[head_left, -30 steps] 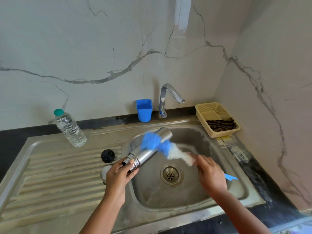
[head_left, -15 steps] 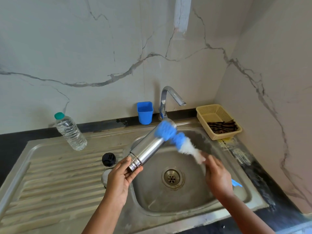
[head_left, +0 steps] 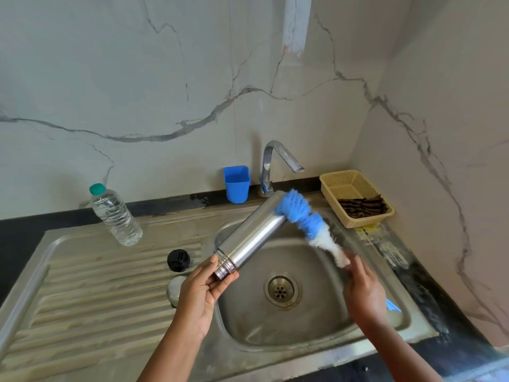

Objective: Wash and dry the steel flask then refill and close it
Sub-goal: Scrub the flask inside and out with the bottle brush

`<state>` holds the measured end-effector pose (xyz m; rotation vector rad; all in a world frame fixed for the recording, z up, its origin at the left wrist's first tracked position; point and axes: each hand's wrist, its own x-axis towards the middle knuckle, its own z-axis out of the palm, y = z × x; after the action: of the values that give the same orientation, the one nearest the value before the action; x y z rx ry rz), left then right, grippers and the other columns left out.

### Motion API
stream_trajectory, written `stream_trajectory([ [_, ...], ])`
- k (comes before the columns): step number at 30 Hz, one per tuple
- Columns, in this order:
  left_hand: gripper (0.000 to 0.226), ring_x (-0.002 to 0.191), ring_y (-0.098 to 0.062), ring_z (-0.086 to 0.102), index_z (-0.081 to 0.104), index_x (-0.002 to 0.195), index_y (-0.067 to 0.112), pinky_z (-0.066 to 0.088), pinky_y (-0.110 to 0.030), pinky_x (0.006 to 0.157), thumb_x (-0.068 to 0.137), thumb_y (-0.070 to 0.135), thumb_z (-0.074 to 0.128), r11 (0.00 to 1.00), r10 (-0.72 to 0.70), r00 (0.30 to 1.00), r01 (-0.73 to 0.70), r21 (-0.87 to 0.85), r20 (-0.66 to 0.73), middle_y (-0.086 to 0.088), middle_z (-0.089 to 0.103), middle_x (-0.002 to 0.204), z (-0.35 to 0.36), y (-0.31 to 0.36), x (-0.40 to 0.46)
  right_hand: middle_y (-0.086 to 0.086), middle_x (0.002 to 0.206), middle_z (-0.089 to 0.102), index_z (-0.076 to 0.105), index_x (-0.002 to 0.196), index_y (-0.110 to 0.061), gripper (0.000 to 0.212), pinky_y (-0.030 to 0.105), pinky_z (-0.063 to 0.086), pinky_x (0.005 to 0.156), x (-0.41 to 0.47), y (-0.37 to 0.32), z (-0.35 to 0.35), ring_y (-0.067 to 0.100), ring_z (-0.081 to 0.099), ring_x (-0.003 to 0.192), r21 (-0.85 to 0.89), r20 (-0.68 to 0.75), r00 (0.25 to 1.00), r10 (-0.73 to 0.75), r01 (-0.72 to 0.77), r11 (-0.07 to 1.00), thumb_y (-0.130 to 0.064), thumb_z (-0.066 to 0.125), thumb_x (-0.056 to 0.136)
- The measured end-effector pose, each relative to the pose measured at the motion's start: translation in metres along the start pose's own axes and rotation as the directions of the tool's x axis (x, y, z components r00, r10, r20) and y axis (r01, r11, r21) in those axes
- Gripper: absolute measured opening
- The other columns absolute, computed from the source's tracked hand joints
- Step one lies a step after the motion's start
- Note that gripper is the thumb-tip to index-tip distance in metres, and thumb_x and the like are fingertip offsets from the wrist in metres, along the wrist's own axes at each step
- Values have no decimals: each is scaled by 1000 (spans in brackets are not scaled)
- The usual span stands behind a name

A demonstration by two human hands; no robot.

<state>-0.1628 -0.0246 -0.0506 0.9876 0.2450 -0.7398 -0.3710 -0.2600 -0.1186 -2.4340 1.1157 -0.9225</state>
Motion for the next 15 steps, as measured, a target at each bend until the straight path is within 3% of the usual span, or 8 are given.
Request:
stream_trajectory([
  [2, 9, 84, -39, 72, 66, 93, 1, 60, -27, 57, 92, 8, 61, 1000, -10, 1000, 10, -14, -3, -25, 71, 95, -1, -1, 0, 9, 109, 67, 58, 125, -17, 43, 40, 53, 63, -1, 2, -1, 38, 64, 90, -12, -4, 1000, -15, 15, 1000, 6, 54, 89],
  [5, 10, 77, -34, 75, 66, 93, 1, 61, -27, 57, 93, 9, 61, 999, -18, 1000, 18, -45, -3, -24, 72, 92, -2, -3, 0, 6, 96, 63, 54, 127, -17, 43, 39, 54, 65, -17, -2, -2, 32, 60, 83, -43, 76, 935, -346, 350, 936, -2, 45, 89],
  [7, 10, 75, -27, 75, 66, 92, 2, 61, -28, 57, 94, 8, 59, 999, -8, 1000, 8, -51, -2, -20, 74, 86, -3, -4, 1, 1, 88, 58, 51, 130, -20, 47, 40, 52, 62, -22, -1, 0, 28, 55, 77, -49, 173, 874, -455, 469, 882, -3, 45, 86],
  [9, 10, 75, -31, 75, 66, 93, 1, 61, -28, 57, 94, 8, 59, 999, -2, 1000, 2, -43, 1, -21, 73, 87, -5, -4, 1, 1, 90, 58, 51, 130, -20, 47, 39, 52, 65, -23, -1, 5, 28, 55, 79, -46, 147, 914, -379, 389, 920, -2, 45, 87],
  [11, 10, 75, -36, 74, 66, 92, 1, 60, -27, 56, 94, 8, 60, 1000, 2, 1000, -2, -31, 5, -24, 71, 90, -7, -3, 1, 3, 106, 64, 53, 129, -20, 43, 38, 53, 72, -19, -1, 4, 31, 61, 93, 1, 61, 989, -136, 136, 991, -2, 42, 91],
  [13, 10, 76, -37, 74, 66, 91, 1, 60, -27, 57, 94, 7, 59, 1000, 17, 1000, -17, -19, 7, -24, 71, 91, -8, -4, 0, 3, 118, 64, 55, 130, -21, 44, 38, 52, 75, -15, 2, 4, 32, 61, 103, 3, 37, 999, 41, -41, 999, 0, 46, 92],
  [15, 9, 84, -39, 72, 66, 92, 1, 61, -28, 60, 93, 7, 60, 999, 51, 999, -52, 9, 17, -23, 71, 94, -10, -7, 2, 4, 106, 65, 54, 130, -21, 44, 36, 52, 69, -17, -2, 4, 32, 61, 93, -31, 44, 995, -91, 92, 995, -2, 44, 91],
])
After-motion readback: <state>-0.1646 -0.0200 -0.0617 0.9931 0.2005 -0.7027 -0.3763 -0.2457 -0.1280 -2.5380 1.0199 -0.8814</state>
